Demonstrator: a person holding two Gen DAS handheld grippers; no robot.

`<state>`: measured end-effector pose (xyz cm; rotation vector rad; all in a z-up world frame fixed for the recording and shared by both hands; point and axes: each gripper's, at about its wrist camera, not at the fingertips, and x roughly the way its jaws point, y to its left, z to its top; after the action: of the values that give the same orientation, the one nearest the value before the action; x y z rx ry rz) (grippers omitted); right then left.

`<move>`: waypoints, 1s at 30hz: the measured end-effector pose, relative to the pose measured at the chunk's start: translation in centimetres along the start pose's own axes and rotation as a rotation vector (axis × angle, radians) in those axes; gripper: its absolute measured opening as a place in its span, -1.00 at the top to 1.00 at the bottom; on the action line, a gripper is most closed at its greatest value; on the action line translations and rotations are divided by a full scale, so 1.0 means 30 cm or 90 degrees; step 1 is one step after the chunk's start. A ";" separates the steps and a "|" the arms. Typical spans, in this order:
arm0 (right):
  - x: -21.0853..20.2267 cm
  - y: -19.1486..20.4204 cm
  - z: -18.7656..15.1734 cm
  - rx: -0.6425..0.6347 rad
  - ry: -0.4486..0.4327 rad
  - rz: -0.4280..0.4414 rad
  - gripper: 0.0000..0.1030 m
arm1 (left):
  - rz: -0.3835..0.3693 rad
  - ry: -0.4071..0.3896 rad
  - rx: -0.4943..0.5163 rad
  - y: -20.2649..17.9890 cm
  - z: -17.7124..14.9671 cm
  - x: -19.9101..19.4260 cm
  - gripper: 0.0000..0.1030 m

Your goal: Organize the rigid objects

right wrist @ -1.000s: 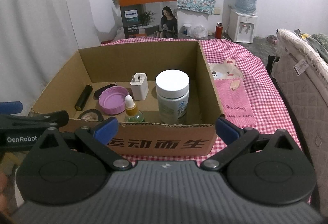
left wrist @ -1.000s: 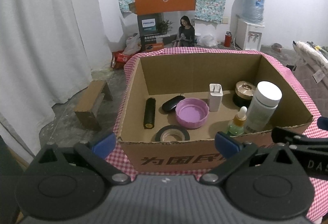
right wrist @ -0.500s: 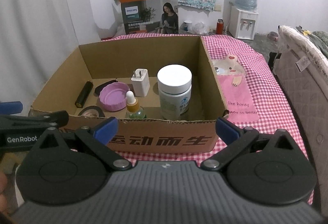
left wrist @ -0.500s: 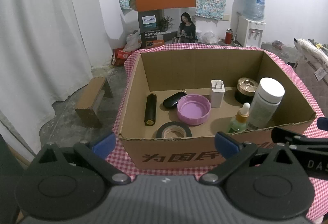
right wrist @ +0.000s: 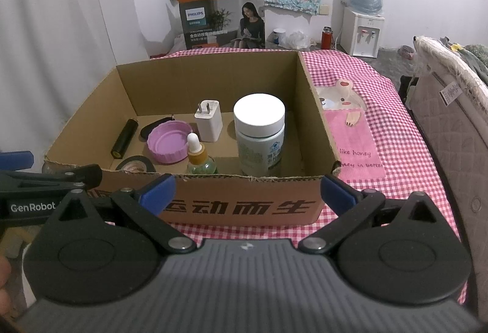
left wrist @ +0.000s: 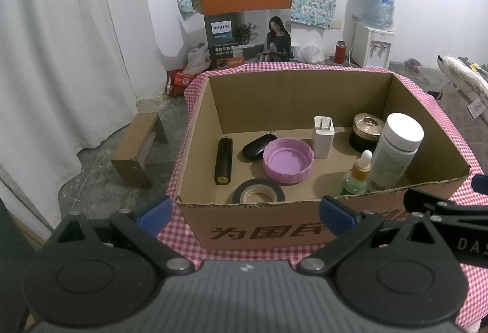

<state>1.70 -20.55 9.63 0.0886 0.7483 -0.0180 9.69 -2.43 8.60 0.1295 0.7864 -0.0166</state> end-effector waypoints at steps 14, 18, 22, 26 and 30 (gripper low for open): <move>0.004 -0.002 -0.007 0.001 0.002 0.000 -0.97 | 0.001 0.002 0.000 -0.002 -0.004 0.003 -0.99; 0.007 -0.005 -0.012 0.003 0.005 0.000 -0.97 | 0.001 0.003 -0.001 -0.004 -0.005 0.005 -0.99; 0.007 -0.005 -0.011 0.003 0.005 0.001 -0.97 | 0.002 0.003 -0.001 -0.005 -0.008 0.007 -0.99; 0.007 -0.006 -0.011 0.003 0.006 0.001 -0.97 | 0.002 0.003 0.000 -0.005 -0.010 0.007 -0.99; 0.006 -0.008 -0.012 0.003 0.006 0.001 -0.97 | 0.002 0.003 0.000 -0.004 -0.008 0.006 -0.99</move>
<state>1.57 -20.76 9.22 0.0944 0.7578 -0.0177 9.65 -2.51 8.29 0.1309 0.7915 -0.0126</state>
